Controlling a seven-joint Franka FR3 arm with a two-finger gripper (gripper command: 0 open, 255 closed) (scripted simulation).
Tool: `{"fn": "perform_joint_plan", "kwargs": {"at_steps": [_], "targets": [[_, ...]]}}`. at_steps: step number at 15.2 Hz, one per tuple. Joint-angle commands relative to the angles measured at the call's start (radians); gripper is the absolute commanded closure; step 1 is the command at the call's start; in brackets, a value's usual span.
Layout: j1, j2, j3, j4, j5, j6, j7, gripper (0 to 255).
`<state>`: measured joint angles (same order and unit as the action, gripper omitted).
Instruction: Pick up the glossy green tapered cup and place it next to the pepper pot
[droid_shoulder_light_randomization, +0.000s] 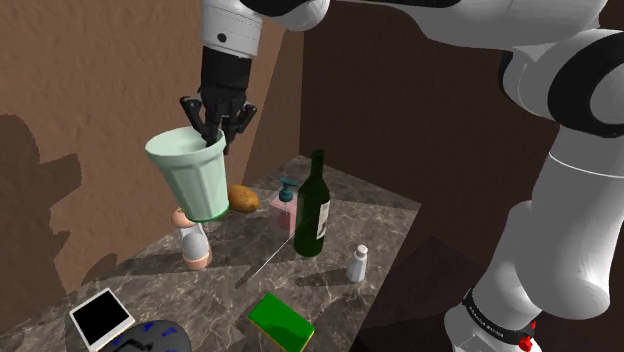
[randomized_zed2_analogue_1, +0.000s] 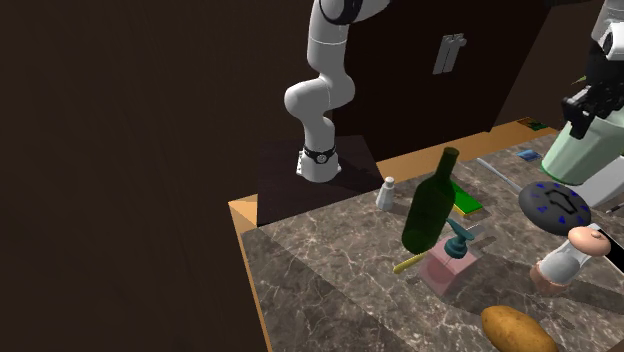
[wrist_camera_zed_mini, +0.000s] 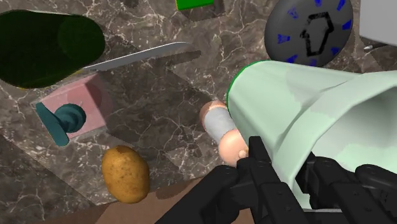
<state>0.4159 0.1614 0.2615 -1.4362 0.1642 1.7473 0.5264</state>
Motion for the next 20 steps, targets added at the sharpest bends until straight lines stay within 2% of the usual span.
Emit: {"fn": "perform_joint_plan", "kwargs": {"at_steps": [1,3,20], "targets": [[0.034,0.07,0.017,0.091,-0.029,-0.012,0.052,255],[0.077,0.149,0.031,0.198,-0.064,-0.034,0.107,255],[0.063,0.107,0.027,-0.09,-0.041,0.21,0.063,255]]}}
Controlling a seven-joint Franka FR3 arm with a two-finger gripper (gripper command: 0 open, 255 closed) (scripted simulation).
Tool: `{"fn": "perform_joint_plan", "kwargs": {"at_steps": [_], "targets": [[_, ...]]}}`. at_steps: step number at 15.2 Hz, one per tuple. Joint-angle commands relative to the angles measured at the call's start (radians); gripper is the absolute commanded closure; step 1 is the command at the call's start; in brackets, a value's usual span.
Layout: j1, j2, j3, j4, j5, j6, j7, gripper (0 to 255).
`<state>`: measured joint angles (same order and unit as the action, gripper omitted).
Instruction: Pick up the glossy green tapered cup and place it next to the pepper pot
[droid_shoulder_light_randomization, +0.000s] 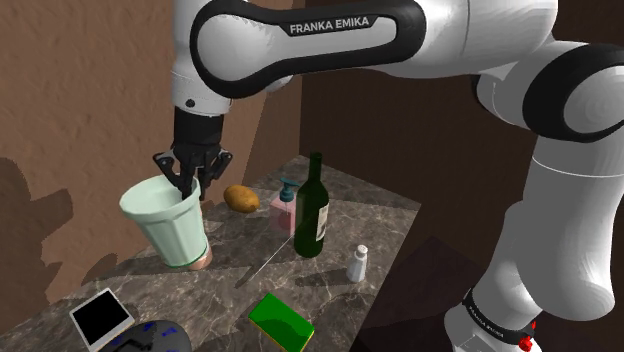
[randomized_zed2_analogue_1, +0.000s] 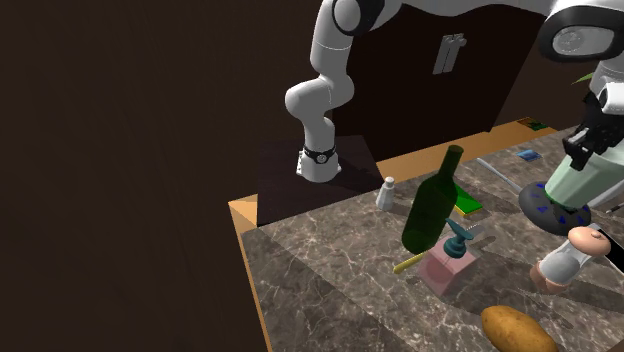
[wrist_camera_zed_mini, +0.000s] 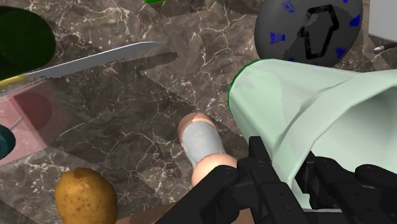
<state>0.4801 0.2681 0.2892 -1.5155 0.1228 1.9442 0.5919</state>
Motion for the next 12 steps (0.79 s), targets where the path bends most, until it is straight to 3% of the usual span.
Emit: {"fn": "perform_joint_plan", "kwargs": {"at_steps": [1,12], "targets": [[-0.001,0.0,0.0,-0.024,0.001,0.026,-0.005,255],[-0.002,0.018,-0.001,-0.148,0.006,0.165,-0.026,255]]}}
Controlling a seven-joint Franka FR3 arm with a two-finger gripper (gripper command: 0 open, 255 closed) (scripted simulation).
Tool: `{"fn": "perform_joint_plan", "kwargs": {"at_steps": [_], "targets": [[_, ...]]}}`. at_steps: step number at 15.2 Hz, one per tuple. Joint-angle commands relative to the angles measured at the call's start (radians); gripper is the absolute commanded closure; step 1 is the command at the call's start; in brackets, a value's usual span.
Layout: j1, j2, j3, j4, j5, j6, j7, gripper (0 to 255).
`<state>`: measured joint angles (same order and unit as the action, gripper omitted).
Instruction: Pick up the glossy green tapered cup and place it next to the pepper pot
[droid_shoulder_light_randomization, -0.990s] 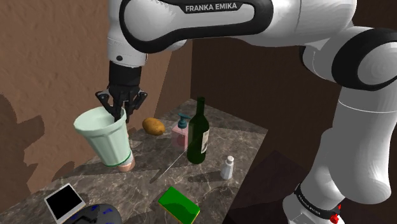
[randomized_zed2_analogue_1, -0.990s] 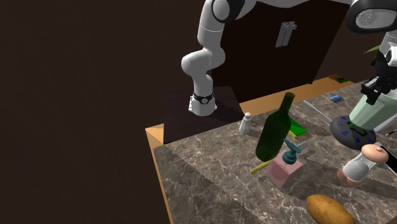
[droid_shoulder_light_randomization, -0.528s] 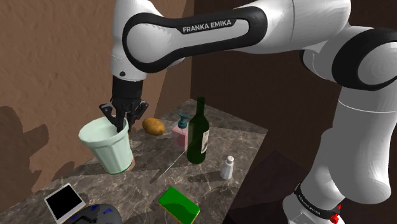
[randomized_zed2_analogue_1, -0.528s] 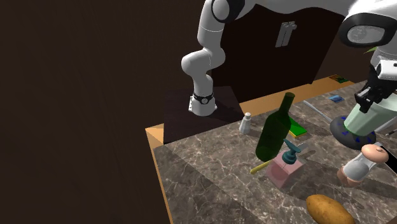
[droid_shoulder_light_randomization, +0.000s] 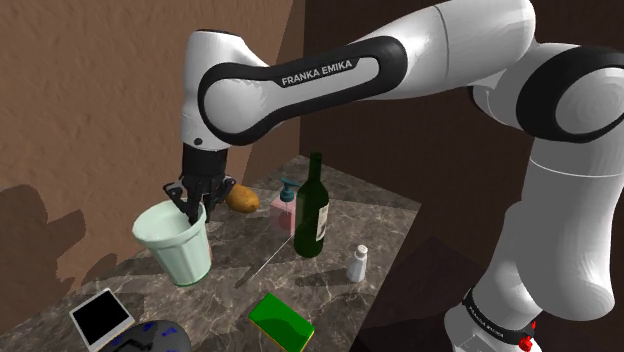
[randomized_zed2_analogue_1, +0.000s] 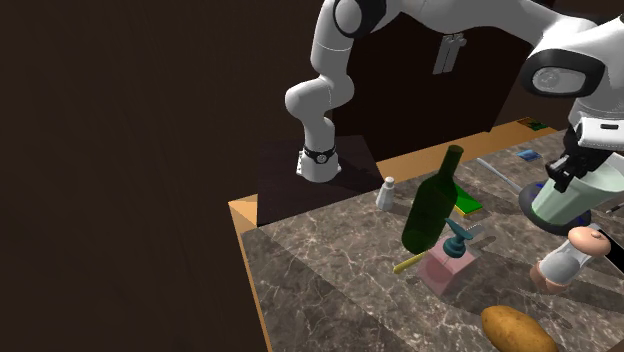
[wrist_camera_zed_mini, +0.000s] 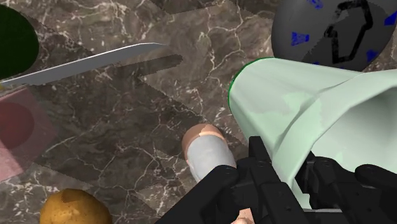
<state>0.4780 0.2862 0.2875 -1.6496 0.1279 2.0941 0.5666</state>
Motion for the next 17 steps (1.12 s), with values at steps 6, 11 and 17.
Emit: {"fn": "perform_joint_plan", "kwargs": {"at_steps": [6,11,17], "targets": [[0.002,0.02,0.0,-0.067,0.001,0.088,-0.011,255],[0.004,0.043,-0.002,-0.105,0.0,0.147,-0.018,255],[0.007,0.076,-0.003,-0.142,-0.003,0.216,-0.027,255]]}}
